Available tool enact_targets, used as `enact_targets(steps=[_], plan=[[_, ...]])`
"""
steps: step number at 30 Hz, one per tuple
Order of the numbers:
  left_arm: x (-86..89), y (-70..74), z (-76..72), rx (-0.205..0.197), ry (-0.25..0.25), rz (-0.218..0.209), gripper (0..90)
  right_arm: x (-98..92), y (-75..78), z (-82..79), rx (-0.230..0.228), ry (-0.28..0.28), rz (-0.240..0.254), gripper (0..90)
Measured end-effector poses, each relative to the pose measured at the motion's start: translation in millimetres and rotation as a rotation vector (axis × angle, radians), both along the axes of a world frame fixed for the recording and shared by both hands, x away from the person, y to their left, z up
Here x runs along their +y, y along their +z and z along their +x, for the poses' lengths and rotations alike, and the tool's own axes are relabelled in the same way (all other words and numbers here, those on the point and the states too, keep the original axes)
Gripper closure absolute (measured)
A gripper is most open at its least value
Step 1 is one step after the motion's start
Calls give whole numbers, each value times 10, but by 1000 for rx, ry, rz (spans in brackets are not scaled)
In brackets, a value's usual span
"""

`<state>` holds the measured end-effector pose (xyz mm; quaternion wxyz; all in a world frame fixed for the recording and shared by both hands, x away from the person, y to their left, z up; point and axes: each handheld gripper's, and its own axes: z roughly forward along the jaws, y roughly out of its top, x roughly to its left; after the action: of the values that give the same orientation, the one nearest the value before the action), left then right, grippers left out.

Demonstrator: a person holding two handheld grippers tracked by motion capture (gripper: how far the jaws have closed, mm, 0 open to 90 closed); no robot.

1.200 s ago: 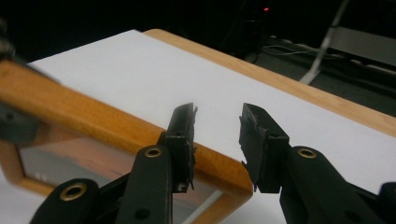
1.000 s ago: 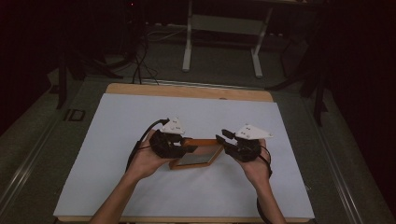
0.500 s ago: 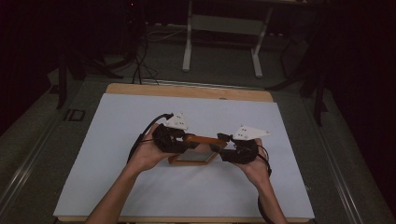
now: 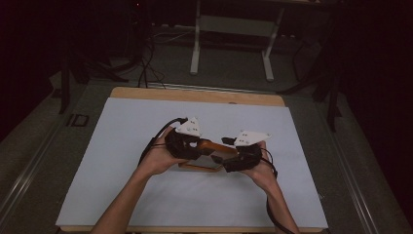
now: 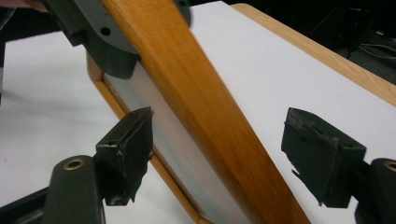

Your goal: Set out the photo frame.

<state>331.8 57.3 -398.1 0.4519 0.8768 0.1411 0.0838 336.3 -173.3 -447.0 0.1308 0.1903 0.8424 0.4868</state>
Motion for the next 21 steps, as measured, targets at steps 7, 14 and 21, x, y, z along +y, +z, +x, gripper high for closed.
enact_targets(steps=[7, 14, 21], plan=[[-25, -1, 63, 44, -5, -22, 656, 9, 10, -46, -35, 9, -44, 392], [-29, -5, 75, 71, 3, -36, 583, -119, 31, -78, -31, 50, -31, 576], [-9, -17, 110, 121, 11, -92, 448, -173, 26, -102, -46, 75, -36, 632]])
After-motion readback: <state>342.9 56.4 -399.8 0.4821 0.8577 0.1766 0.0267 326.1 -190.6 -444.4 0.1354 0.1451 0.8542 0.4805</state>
